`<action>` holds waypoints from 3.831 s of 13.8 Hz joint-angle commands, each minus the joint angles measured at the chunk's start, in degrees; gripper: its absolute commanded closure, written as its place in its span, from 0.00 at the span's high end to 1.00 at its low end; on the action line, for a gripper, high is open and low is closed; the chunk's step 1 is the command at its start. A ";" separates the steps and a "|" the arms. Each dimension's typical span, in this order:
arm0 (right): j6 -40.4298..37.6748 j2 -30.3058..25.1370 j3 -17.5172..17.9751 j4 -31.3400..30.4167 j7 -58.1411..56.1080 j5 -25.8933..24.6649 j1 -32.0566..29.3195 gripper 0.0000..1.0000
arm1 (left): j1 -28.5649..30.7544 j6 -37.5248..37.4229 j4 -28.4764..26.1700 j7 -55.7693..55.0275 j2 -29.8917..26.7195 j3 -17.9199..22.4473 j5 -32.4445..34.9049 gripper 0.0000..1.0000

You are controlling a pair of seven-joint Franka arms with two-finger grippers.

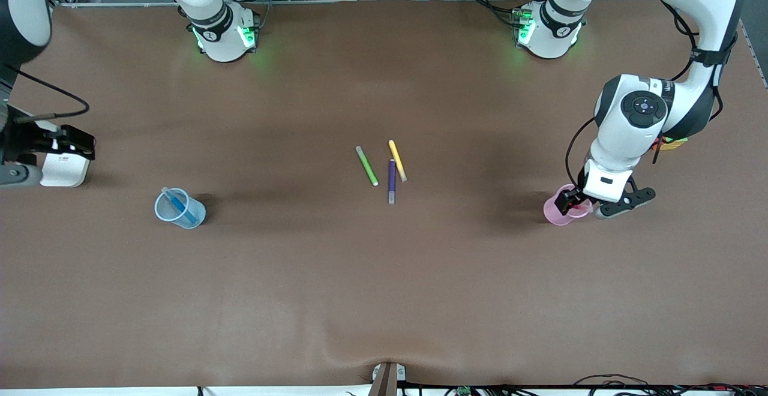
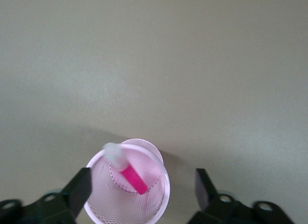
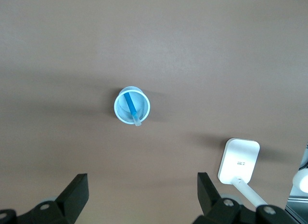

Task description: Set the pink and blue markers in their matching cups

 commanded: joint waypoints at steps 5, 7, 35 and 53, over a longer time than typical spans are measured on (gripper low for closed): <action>-0.84 -5.49 -1.82 -1.57 7.20 6.14 -0.93 1.00 | 0.19 -10.91 5.78 -1.12 -1.87 -2.18 0.98 1.00; -0.93 -6.02 -0.59 -2.01 7.20 6.22 -3.82 1.00 | 0.01 -11.17 6.66 -1.30 -1.78 -2.27 0.71 1.00; -1.02 -7.16 0.30 -3.85 9.93 6.22 -3.31 1.00 | 2.56 -44.99 35.48 23.29 -0.63 -2.18 -12.30 1.00; -1.45 -7.25 3.20 -3.85 9.93 6.22 -5.68 1.00 | 5.46 -64.87 41.12 36.39 -13.18 -4.03 -15.46 1.00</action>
